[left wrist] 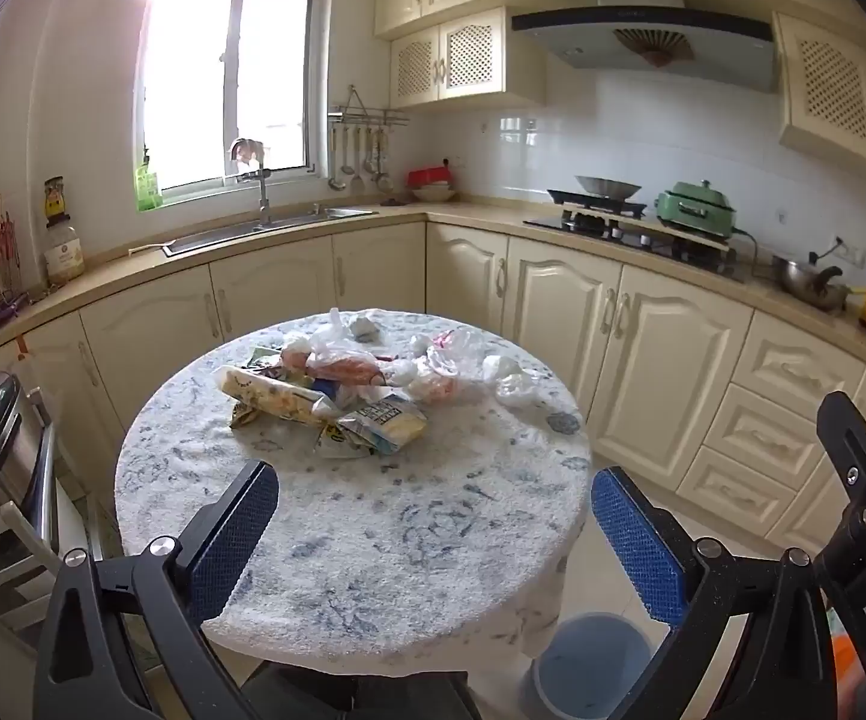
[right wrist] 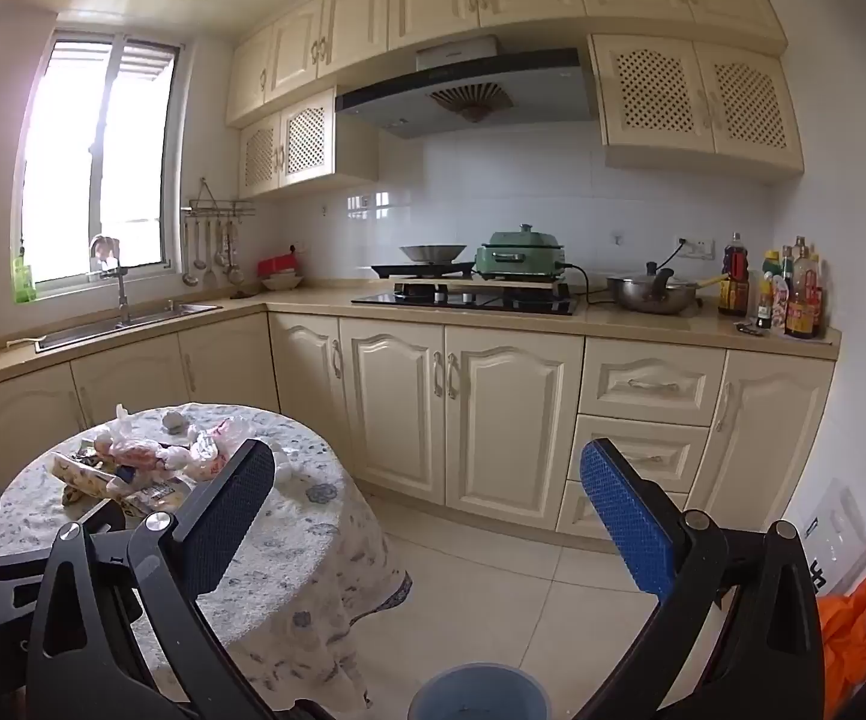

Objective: Collect trash

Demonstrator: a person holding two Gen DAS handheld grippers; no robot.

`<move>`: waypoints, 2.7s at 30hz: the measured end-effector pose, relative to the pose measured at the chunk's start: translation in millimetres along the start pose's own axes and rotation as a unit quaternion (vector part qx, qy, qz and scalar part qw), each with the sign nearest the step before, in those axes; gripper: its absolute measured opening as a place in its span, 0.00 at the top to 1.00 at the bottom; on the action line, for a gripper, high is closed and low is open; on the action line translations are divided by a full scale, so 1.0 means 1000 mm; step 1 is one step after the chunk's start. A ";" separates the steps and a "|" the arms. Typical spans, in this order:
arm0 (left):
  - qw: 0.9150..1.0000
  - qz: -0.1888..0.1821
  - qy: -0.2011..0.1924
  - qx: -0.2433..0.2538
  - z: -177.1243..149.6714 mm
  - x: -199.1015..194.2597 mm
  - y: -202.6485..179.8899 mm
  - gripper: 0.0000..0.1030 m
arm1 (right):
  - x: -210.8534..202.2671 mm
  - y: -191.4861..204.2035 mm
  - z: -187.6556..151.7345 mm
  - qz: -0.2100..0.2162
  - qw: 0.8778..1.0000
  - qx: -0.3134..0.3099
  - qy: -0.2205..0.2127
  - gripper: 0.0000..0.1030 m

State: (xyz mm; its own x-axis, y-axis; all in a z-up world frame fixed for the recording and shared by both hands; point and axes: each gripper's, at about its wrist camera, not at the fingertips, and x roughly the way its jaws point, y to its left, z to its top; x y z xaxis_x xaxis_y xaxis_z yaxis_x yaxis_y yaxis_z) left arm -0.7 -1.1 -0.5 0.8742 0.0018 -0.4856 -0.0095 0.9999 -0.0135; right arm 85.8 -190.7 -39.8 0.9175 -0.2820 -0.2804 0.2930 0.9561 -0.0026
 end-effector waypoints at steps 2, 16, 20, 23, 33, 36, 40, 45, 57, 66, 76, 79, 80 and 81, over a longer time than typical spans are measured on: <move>1.000 0.005 0.001 0.010 -0.001 -0.001 -0.002 0.01 | 0.001 0.000 -0.001 0.001 1.000 0.004 0.004 0.00; 1.000 -0.009 -0.001 0.003 -0.005 0.004 -0.001 0.01 | 0.005 -0.005 -0.008 -0.006 1.000 0.000 0.009 0.00; 1.000 -0.004 -0.004 -0.003 -0.005 0.004 0.002 0.01 | 0.007 -0.002 -0.009 -0.008 1.000 0.000 0.010 0.00; 1.000 -0.008 -0.003 -0.006 -0.005 0.003 0.005 0.01 | 0.007 -0.001 -0.010 -0.015 1.000 -0.006 0.009 0.00; 1.000 -0.006 -0.002 -0.010 -0.004 0.001 0.009 0.01 | 0.007 0.002 -0.012 -0.013 1.000 -0.013 0.007 0.00; 1.000 -0.007 0.002 -0.010 -0.003 0.001 0.008 0.01 | 0.007 0.002 -0.012 -0.013 1.000 -0.013 0.008 0.00; 1.000 -0.009 0.010 -0.009 -0.003 0.003 0.009 0.01 | 0.008 0.001 -0.011 -0.013 1.000 -0.014 0.011 0.00; 1.000 -0.007 0.015 -0.004 -0.002 0.006 0.008 0.01 | 0.012 0.001 -0.012 -0.016 1.000 -0.014 0.017 0.00; 0.999 -0.011 0.031 0.001 -0.002 0.013 0.008 0.01 | 0.016 0.002 -0.015 -0.019 0.999 -0.014 0.028 0.00; 0.999 -0.015 0.043 -0.001 -0.003 0.017 0.011 0.01 | 0.018 0.006 -0.015 -0.025 0.999 -0.020 0.031 0.00; 0.999 -0.019 0.046 -0.003 -0.004 0.015 0.015 0.01 | 0.016 0.009 -0.015 -0.028 0.999 -0.025 0.031 0.00; 0.999 -0.020 0.046 -0.002 -0.003 0.013 0.016 0.01 | 0.016 0.011 -0.014 -0.031 0.999 -0.026 0.033 0.00; 0.999 -0.020 0.046 -0.002 -0.003 0.013 0.016 0.01 | 0.016 0.012 -0.014 -0.032 0.999 -0.027 0.033 0.00; 0.999 -0.020 0.045 -0.002 -0.002 0.013 0.016 0.01 | 0.016 0.012 -0.014 -0.032 0.999 -0.028 0.033 0.00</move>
State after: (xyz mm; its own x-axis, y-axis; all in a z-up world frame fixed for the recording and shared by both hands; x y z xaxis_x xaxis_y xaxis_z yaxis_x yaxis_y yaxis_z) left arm 9.7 14.6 -9.1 0.8267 -0.0394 -0.5612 0.0226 0.9991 -0.0369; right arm 100.3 -182.4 -58.0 0.8769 -0.3389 -0.3408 0.3336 0.9396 -0.0762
